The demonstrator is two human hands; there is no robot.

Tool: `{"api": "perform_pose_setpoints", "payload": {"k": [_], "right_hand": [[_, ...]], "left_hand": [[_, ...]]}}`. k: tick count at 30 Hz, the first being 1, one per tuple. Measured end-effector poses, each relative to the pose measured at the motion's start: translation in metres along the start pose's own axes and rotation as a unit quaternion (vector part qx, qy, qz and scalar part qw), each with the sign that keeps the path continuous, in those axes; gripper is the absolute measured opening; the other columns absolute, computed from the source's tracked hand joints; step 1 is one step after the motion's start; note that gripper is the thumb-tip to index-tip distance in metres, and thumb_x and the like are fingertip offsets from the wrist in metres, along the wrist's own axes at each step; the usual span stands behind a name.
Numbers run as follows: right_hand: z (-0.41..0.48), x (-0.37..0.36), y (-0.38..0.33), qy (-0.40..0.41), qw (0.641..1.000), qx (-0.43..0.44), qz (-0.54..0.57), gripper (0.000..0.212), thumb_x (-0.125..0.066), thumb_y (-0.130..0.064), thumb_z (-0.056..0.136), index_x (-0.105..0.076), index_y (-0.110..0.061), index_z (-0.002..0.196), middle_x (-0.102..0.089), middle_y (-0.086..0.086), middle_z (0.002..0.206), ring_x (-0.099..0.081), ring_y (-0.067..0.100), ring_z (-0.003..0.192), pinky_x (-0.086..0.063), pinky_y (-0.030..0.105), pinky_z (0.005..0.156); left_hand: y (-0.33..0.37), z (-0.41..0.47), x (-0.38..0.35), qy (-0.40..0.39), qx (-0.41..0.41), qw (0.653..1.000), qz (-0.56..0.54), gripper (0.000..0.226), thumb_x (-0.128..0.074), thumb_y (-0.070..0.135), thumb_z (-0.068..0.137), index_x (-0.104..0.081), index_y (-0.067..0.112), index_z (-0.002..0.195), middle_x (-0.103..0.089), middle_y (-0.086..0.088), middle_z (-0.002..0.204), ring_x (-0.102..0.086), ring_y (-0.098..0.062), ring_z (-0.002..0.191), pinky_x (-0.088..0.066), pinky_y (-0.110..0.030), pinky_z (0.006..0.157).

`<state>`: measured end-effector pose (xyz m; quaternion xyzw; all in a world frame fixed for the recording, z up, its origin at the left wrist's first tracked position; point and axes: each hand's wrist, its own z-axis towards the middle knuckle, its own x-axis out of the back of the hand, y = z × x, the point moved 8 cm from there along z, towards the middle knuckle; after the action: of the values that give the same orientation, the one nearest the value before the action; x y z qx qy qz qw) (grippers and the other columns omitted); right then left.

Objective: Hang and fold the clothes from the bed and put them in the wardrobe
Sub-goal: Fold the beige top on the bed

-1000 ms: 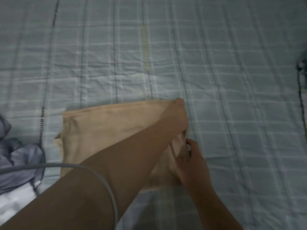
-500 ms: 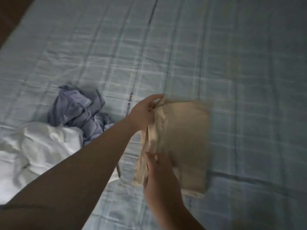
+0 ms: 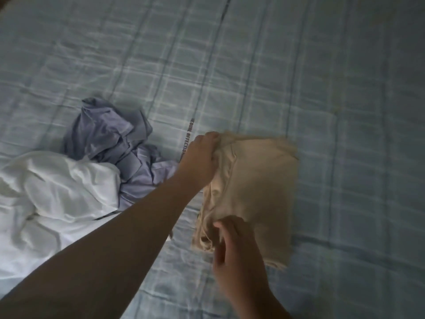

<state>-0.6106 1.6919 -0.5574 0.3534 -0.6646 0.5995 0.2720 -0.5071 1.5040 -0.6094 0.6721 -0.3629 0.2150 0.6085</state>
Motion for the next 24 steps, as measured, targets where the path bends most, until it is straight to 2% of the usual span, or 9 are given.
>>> {"api": "perform_pose_setpoints", "payload": {"k": [3, 7, 10, 13, 16, 18, 21, 24], "right_hand": [[0.006, 0.018, 0.021, 0.042, 0.998, -0.018, -0.035, 0.036, -0.044, -0.018, 0.071, -0.062, -0.022, 0.102, -0.058, -0.002, 0.106, -0.057, 0.026, 0.097, -0.049, 0.04, 0.086], [0.01, 0.011, 0.051, 0.045, 0.991, -0.03, -0.121, 0.046, -0.053, -0.017, 0.072, -0.065, -0.014, 0.116, -0.062, 0.008, 0.12, -0.057, 0.032, 0.112, -0.043, 0.046, 0.103], [0.006, 0.006, 0.056, 0.038, 0.989, 0.008, -0.141, 0.053, -0.056, -0.014, 0.073, -0.062, -0.009, 0.126, -0.059, 0.012, 0.132, -0.05, 0.033, 0.126, -0.034, 0.049, 0.112], [-0.004, 0.005, 0.058, 0.031, 0.987, 0.023, -0.158, 0.061, -0.058, -0.015, 0.08, -0.052, -0.008, 0.14, -0.049, 0.013, 0.146, -0.042, 0.034, 0.137, -0.028, 0.055, 0.115], [-0.015, 0.006, 0.078, 0.023, 0.979, -0.013, -0.201, 0.064, -0.05, -0.026, 0.09, -0.037, -0.011, 0.151, -0.034, 0.013, 0.157, -0.027, 0.029, 0.147, -0.02, 0.055, 0.119], [-0.021, 0.002, 0.093, 0.008, 0.977, -0.017, -0.213, 0.063, -0.044, -0.029, 0.095, -0.029, -0.011, 0.154, -0.022, 0.012, 0.163, -0.016, 0.027, 0.151, -0.021, 0.053, 0.119], [-0.024, -0.003, 0.104, -0.015, 0.977, 0.013, -0.212, 0.062, -0.044, -0.03, 0.097, -0.029, -0.012, 0.154, -0.02, 0.011, 0.163, -0.014, 0.027, 0.152, -0.025, 0.054, 0.116], [-0.024, 0.004, 0.101, -0.016, 0.975, 0.031, -0.218, 0.062, -0.042, -0.034, 0.098, -0.029, -0.01, 0.154, -0.02, 0.012, 0.163, -0.015, 0.029, 0.152, -0.023, 0.054, 0.118]], "left_hand": [[0.02, -0.031, 0.009, 0.058, -0.092, 0.992, 0.068, 0.047, -0.051, 0.013, 0.083, -0.056, 0.006, 0.13, -0.059, -0.017, 0.124, -0.053, -0.033, 0.115, -0.042, -0.046, 0.103], [0.042, -0.086, -0.012, 0.003, -0.2, 0.973, 0.115, 0.044, -0.05, 0.018, 0.09, -0.057, 0.003, 0.131, -0.054, -0.016, 0.138, -0.043, -0.035, 0.135, -0.032, -0.048, 0.114], [0.029, -0.123, -0.036, -0.042, -0.176, 0.966, 0.186, 0.054, -0.042, 0.039, 0.096, -0.047, 0.015, 0.144, -0.038, -0.015, 0.155, -0.03, -0.038, 0.145, -0.028, -0.055, 0.116], [0.0, -0.144, -0.047, -0.055, -0.165, 0.955, 0.24, 0.055, -0.036, 0.044, 0.101, -0.032, 0.028, 0.154, -0.021, -0.013, 0.163, -0.016, -0.036, 0.151, -0.022, -0.054, 0.119], [-0.023, -0.155, -0.046, -0.054, -0.177, 0.949, 0.254, 0.056, -0.04, 0.039, 0.102, -0.027, 0.03, 0.156, -0.025, -0.016, 0.161, -0.021, -0.037, 0.149, -0.027, -0.054, 0.117], [-0.032, -0.158, -0.048, -0.075, -0.189, 0.943, 0.265, 0.059, -0.04, 0.039, 0.103, -0.02, 0.032, 0.157, -0.026, -0.016, 0.161, -0.021, -0.037, 0.149, -0.028, -0.055, 0.116], [-0.033, -0.158, -0.047, -0.092, -0.196, 0.94, 0.265, 0.06, -0.042, 0.041, 0.102, -0.019, 0.033, 0.157, -0.025, -0.017, 0.161, -0.021, -0.037, 0.149, -0.028, -0.055, 0.115], [-0.019, -0.16, -0.033, -0.058, -0.198, 0.947, 0.246, 0.063, -0.051, 0.04, 0.1, -0.027, 0.026, 0.156, -0.025, -0.02, 0.16, -0.019, -0.038, 0.15, -0.029, -0.055, 0.116]]}}
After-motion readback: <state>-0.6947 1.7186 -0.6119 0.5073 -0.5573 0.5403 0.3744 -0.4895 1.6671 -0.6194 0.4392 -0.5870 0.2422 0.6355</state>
